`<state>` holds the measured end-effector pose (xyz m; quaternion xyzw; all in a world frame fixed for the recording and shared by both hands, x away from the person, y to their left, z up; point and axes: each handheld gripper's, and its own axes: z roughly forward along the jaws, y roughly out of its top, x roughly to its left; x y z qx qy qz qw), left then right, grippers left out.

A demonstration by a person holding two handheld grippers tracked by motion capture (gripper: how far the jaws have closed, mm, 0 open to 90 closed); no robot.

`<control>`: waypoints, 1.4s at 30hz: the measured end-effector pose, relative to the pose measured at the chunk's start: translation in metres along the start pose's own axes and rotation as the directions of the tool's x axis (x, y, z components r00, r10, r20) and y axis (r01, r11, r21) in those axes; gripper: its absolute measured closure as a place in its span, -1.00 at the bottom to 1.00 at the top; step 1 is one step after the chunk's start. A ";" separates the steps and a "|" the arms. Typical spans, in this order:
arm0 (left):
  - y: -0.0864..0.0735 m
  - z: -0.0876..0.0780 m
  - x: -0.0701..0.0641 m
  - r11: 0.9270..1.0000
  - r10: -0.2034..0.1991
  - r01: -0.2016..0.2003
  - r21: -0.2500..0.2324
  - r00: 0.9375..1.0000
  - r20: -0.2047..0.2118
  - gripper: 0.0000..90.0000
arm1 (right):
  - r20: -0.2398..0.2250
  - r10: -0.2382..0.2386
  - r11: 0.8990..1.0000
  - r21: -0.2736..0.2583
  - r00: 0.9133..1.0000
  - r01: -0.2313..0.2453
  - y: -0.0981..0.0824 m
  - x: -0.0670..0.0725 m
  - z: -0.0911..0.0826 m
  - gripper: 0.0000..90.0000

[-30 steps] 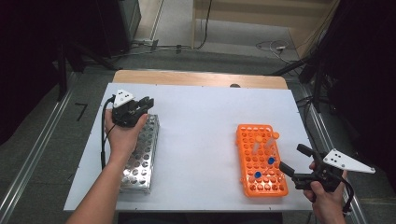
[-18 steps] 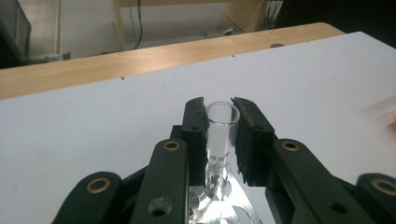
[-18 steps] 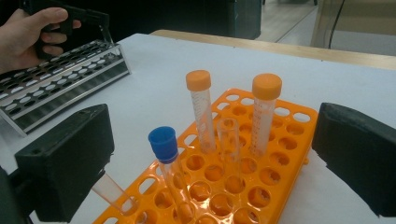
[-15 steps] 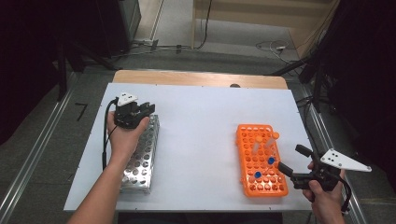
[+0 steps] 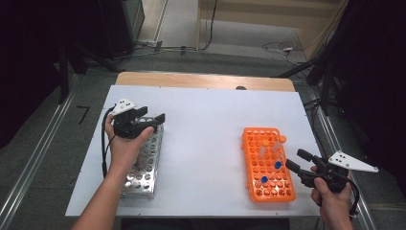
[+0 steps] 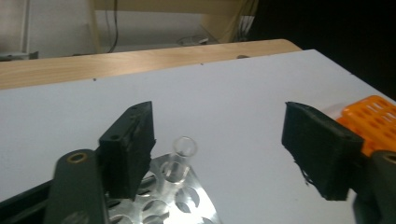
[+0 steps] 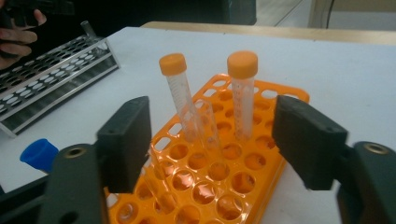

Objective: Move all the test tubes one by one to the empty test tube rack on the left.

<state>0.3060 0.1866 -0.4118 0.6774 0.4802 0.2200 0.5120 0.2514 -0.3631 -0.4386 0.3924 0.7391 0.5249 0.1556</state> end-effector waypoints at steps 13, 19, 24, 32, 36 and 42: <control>-0.008 -0.037 -0.040 0.998 0.039 -0.033 -0.054 0.994 0.098 -1.00 | 0.001 -0.012 0.993 0.117 1.000 0.011 -0.014 -0.005 0.031 0.13; -0.020 -0.047 -0.058 0.997 0.057 -0.050 -0.059 0.990 0.132 -1.00 | 0.003 -0.024 0.990 0.141 1.000 0.023 -0.018 -0.004 0.039 0.27; -0.031 -0.050 -0.068 0.998 0.044 -0.035 -0.059 0.986 0.162 -1.00 | 0.017 -0.046 0.987 0.156 0.999 0.043 -0.020 -0.002 0.043 0.33; -0.042 -0.048 -0.081 0.997 0.072 -0.067 -0.033 0.980 0.186 -1.00 | 0.052 -0.075 0.984 0.163 0.996 0.065 -0.023 0.000 0.047 0.48; -0.046 -0.046 -0.085 0.997 0.073 -0.071 -0.020 0.978 0.196 -1.00 | 0.070 -0.087 0.985 0.158 0.994 0.075 -0.024 0.002 0.048 0.57; -0.050 -0.043 -0.089 0.997 0.075 -0.075 -0.011 0.975 0.210 -1.00 | 0.090 -0.098 0.985 0.148 0.991 0.084 -0.024 0.003 0.047 0.64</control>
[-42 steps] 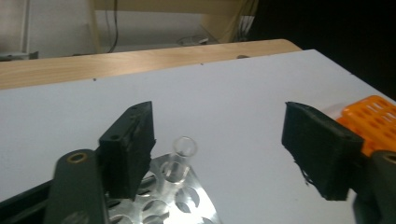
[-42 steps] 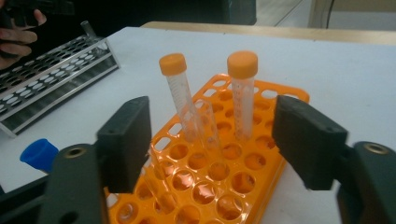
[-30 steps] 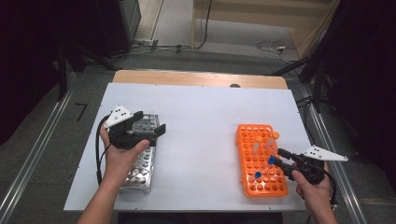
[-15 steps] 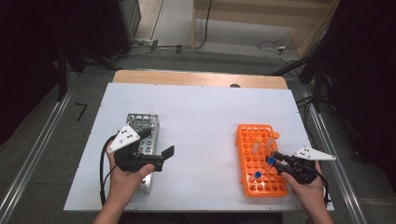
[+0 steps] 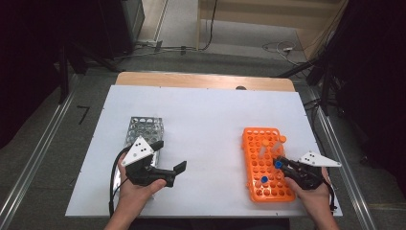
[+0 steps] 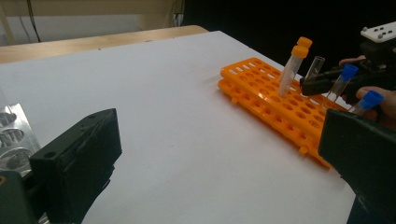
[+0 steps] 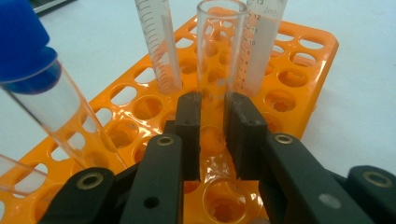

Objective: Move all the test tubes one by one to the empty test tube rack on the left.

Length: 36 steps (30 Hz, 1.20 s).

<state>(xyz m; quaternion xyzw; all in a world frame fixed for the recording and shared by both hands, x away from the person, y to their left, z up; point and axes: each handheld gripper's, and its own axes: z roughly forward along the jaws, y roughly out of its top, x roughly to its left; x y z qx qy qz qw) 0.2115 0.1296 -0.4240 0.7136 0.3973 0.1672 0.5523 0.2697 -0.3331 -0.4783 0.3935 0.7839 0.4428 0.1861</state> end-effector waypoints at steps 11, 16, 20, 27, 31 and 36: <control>0.000 0.003 -0.003 1.000 0.002 -0.002 0.011 1.000 0.010 -1.00 | -0.008 0.026 0.996 -0.082 1.000 -0.027 0.016 0.000 -0.023 0.64; 0.001 0.005 -0.005 1.000 0.006 -0.006 0.017 1.000 0.016 -1.00 | -0.002 0.028 0.992 -0.119 1.000 -0.028 0.027 0.005 -0.036 0.64; 0.002 0.007 -0.008 1.000 0.010 -0.010 0.017 1.000 0.027 -1.00 | 0.010 0.030 0.990 -0.139 0.999 -0.029 0.037 0.010 -0.045 0.64; 0.005 0.010 -0.012 1.000 0.017 -0.018 0.019 0.999 0.046 -0.98 | -0.012 0.013 0.983 -0.184 1.000 -0.015 0.053 0.023 -0.053 0.64; 0.006 0.011 -0.015 1.000 0.019 -0.020 0.018 0.998 0.057 -0.98 | -0.038 -0.005 0.978 -0.210 0.999 -0.003 0.061 0.037 -0.054 0.64; 0.006 0.012 -0.019 0.999 0.028 -0.029 0.024 0.997 0.072 -0.98 | -0.086 -0.032 0.977 -0.212 0.996 0.013 0.065 0.057 -0.050 0.64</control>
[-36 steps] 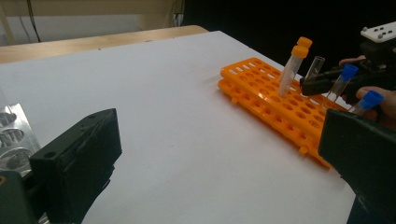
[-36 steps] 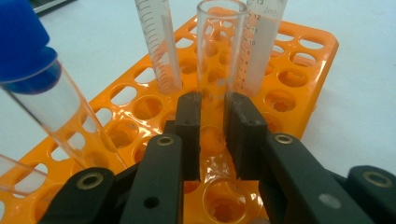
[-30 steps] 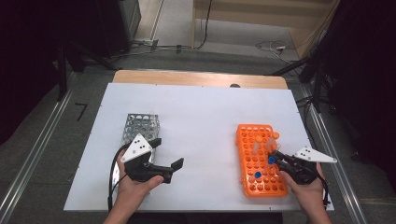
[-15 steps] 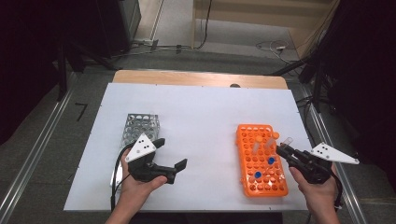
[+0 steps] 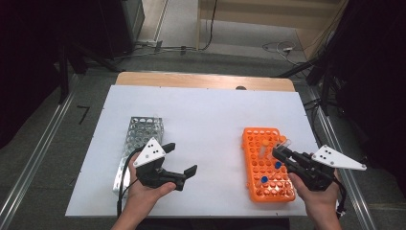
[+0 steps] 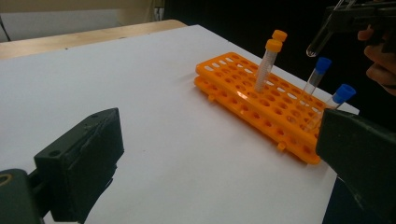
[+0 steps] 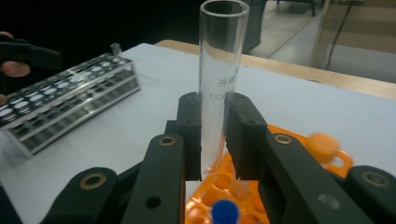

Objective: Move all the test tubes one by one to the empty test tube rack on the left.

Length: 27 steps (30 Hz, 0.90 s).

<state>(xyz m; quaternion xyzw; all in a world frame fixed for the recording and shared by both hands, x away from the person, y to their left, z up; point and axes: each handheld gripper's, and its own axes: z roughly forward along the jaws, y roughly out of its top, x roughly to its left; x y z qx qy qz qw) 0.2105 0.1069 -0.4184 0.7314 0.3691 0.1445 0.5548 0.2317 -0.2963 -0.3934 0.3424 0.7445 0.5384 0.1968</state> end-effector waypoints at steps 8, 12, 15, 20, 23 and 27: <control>0.004 0.003 -0.008 1.000 0.012 -0.012 -0.008 1.000 0.029 -0.96 | -0.070 -0.012 0.999 0.029 0.997 0.014 -0.005 0.023 0.017 0.64; 0.006 0.006 -0.013 1.000 0.018 -0.018 -0.009 0.999 0.049 -0.92 | -0.103 -0.017 0.999 0.041 0.995 0.021 -0.007 0.034 0.023 0.65; 0.008 0.009 -0.017 0.999 0.030 -0.030 -0.012 0.997 0.067 -0.88 | -0.127 -0.030 0.998 0.050 0.992 0.037 -0.008 0.044 0.027 0.65; 0.012 0.013 -0.028 0.999 0.050 -0.048 -0.023 0.993 0.110 -0.76 | -0.167 -0.045 0.996 0.073 0.985 0.058 -0.011 0.060 0.034 0.65; 0.014 0.016 -0.035 0.997 0.069 -0.065 -0.033 0.987 0.148 -0.59 | -0.186 -0.054 0.993 0.093 0.981 0.072 -0.015 0.069 0.039 0.65; 0.014 0.019 -0.043 0.995 0.094 -0.087 -0.042 0.975 0.202 -0.31 | -0.208 -0.059 0.990 0.112 0.976 0.083 -0.019 0.079 0.045 0.65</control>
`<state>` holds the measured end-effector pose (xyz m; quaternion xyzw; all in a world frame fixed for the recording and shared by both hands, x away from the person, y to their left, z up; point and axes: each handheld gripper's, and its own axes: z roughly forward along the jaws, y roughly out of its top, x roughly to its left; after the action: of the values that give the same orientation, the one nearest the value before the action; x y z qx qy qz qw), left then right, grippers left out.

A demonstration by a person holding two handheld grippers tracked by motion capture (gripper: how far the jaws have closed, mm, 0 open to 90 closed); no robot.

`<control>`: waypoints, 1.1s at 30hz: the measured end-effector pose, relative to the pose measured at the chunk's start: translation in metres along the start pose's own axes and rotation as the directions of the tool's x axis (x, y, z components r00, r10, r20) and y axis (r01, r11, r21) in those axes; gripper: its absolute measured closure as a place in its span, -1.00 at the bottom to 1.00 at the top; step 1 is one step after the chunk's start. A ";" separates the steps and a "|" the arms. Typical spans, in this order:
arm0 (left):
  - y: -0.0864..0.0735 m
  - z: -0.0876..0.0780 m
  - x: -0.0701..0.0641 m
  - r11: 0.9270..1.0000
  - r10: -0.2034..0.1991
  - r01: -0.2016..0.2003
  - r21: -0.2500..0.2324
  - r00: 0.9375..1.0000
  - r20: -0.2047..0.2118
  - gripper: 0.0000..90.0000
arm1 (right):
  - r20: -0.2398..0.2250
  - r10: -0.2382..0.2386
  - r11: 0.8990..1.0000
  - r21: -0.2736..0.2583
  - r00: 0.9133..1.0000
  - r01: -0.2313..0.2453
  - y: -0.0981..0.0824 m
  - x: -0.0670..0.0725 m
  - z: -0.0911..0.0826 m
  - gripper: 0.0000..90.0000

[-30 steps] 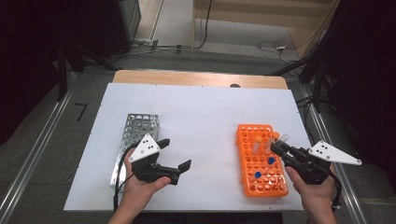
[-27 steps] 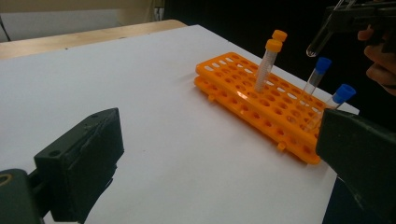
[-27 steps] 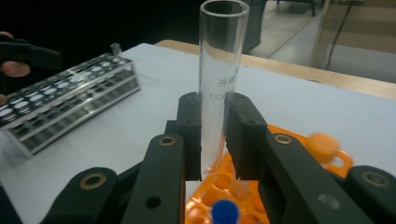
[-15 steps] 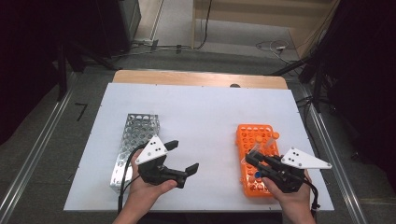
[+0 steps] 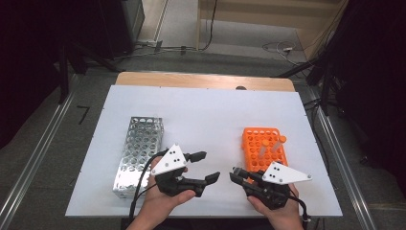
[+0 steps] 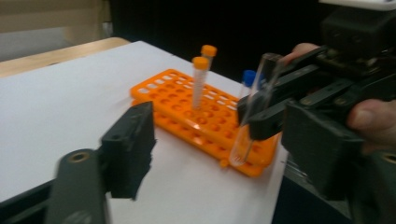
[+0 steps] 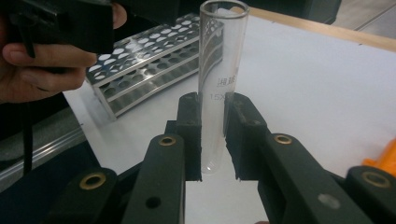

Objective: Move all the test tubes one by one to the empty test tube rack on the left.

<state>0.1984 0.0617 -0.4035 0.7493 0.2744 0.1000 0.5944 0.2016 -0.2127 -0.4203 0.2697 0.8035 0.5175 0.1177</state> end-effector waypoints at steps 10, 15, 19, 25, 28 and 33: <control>-0.001 0.016 -0.014 0.999 0.031 -0.033 0.029 0.995 0.091 0.22 | -0.056 -0.019 0.999 0.037 0.998 0.021 -0.003 0.016 0.016 0.65; -0.004 0.023 -0.018 0.997 0.049 -0.054 0.051 0.995 0.090 0.47 | -0.083 -0.028 0.998 0.048 0.996 0.032 -0.004 0.021 0.019 0.65; -0.004 0.023 -0.019 0.997 0.056 -0.059 0.056 0.996 0.065 0.66 | -0.087 -0.027 0.998 0.052 0.996 0.032 -0.004 0.022 0.020 0.65; -0.005 0.024 -0.020 0.996 0.073 -0.075 0.054 0.996 0.044 0.70 | -0.095 -0.015 0.998 0.056 0.995 0.020 -0.005 0.020 0.021 0.63; -0.003 0.022 -0.018 0.996 0.073 -0.075 0.042 0.997 0.037 0.70 | -0.090 -0.010 0.998 0.057 0.996 0.015 -0.005 0.018 0.020 0.45; -0.001 0.014 -0.011 0.998 0.059 -0.059 0.028 0.998 0.010 0.70 | -0.111 -0.006 0.999 0.038 0.994 0.010 -0.003 0.013 0.014 0.12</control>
<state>0.1955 0.0439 -0.4063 0.7658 0.2509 0.1104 0.5817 0.1968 -0.1957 -0.4286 0.2396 0.8195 0.5159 0.0699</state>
